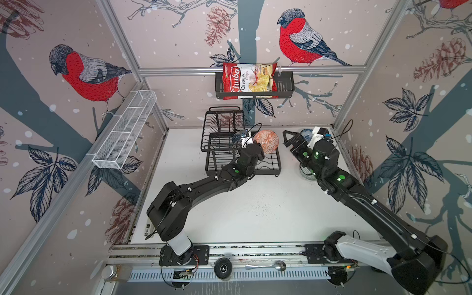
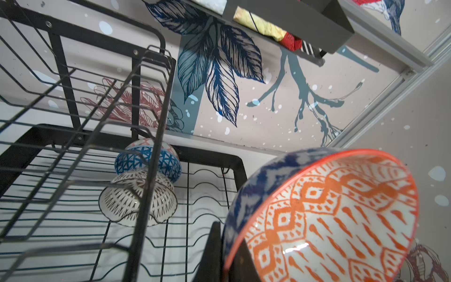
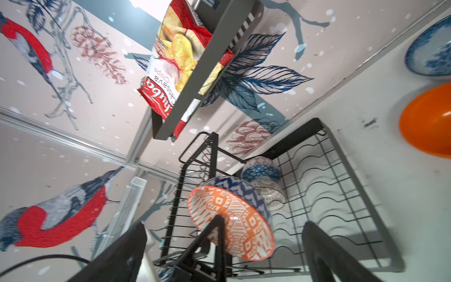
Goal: Load bowls into a dish rack
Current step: Pick up the bowl from the middle-right of the table.
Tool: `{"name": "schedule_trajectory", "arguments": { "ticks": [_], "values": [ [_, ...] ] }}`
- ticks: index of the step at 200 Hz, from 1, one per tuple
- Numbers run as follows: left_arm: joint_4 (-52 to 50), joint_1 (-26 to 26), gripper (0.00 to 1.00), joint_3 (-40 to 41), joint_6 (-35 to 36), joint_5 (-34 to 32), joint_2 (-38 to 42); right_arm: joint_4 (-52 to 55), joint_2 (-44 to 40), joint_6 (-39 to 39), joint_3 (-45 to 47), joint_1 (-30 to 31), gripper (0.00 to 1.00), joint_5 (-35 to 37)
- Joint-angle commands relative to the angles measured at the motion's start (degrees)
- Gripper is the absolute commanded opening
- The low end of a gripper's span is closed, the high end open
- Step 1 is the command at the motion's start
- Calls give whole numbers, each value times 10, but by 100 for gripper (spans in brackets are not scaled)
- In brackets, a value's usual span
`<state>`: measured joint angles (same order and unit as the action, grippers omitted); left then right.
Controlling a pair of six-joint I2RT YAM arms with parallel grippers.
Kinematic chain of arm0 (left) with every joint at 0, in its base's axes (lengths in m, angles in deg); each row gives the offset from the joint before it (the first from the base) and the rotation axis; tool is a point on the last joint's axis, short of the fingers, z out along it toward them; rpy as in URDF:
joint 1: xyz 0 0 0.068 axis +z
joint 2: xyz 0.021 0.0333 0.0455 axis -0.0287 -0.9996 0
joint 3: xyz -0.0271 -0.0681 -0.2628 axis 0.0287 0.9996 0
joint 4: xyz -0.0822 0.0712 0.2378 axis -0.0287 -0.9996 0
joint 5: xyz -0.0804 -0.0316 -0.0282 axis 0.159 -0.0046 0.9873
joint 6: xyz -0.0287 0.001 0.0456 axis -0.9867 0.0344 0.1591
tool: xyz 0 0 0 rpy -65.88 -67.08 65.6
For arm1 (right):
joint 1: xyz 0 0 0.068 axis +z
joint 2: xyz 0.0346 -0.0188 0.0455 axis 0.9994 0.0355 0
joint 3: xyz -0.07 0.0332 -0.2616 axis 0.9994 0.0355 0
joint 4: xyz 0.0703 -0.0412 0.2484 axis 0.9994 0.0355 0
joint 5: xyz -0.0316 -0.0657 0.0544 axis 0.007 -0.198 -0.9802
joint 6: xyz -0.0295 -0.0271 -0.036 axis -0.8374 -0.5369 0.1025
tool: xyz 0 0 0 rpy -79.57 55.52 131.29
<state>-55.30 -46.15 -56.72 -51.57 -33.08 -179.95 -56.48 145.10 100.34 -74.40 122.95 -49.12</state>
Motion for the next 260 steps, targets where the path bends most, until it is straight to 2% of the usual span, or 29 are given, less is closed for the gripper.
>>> {"name": "schedule_trajectory", "arguments": {
  "ticks": [1,27,53,89,118,142,183,260],
  "values": [
    [113,-4,0,-3,29,-53,-12,-49,7,50,-16,2,100,-31],
    [188,-15,0,-5,79,-81,-34,-87,22,91,-22,3,99,-43],
    [266,-29,0,-2,151,-106,-56,-122,45,131,-27,-1,89,-71],
    [342,-39,0,14,208,-109,-70,-146,66,158,-32,-6,88,-80],
    [397,-49,0,25,251,-112,-78,-195,87,218,-23,-22,84,-120],
    [432,-54,0,36,263,-113,-83,-237,115,262,-18,-25,79,-138],
    [453,-60,0,39,282,-119,-86,-240,129,274,-31,-23,75,-131],
    [516,-76,0,54,330,-133,-90,-255,136,311,-20,-25,57,-106]
  ]
}}
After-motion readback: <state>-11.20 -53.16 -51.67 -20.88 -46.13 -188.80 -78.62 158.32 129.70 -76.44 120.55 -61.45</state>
